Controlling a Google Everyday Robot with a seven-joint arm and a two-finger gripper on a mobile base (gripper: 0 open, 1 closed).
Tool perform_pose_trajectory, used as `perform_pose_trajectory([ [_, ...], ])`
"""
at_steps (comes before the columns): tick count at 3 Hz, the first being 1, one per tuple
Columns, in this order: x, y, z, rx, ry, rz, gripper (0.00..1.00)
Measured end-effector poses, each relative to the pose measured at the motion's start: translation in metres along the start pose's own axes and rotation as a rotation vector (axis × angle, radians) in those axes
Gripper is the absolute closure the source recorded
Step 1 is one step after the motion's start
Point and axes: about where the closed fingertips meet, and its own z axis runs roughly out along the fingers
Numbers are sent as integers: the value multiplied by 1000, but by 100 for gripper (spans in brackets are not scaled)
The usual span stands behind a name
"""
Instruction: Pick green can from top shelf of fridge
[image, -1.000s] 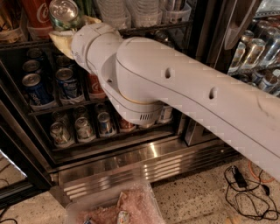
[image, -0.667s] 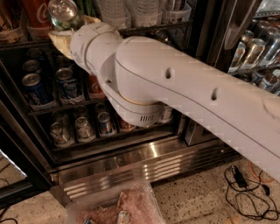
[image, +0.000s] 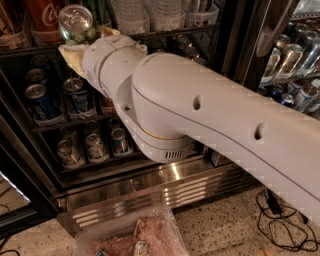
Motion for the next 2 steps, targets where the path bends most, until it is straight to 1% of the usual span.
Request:
perform_pose_trajectory([
  [1,5,-1,-5,9,6,14,100],
  [2,18,-3,-9,23,27,31,100],
])
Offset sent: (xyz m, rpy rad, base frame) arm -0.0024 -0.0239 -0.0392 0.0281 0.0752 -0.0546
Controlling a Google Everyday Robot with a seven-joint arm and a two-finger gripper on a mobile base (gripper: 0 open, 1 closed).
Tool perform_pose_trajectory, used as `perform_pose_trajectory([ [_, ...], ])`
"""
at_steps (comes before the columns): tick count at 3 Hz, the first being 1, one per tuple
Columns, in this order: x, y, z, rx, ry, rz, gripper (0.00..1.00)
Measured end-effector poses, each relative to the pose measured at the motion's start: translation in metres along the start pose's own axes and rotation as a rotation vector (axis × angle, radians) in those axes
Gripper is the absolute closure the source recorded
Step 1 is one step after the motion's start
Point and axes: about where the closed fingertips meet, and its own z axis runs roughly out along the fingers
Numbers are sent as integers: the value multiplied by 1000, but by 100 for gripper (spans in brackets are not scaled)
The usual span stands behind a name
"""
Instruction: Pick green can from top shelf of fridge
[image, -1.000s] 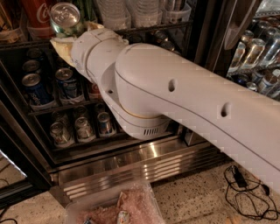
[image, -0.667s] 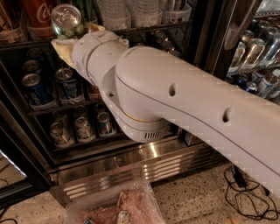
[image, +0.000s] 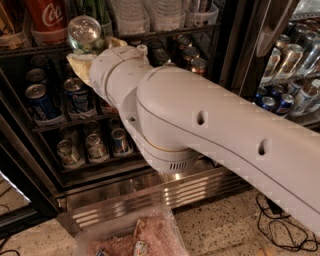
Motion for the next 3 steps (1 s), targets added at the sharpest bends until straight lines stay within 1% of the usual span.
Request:
perform_pose_trajectory([
  [1,10,-4,-3,18,16,10,100],
  [2,4,-5,-17,43,-6,-12,100],
  [3,4,-5,-17,43,-6,-11,100],
])
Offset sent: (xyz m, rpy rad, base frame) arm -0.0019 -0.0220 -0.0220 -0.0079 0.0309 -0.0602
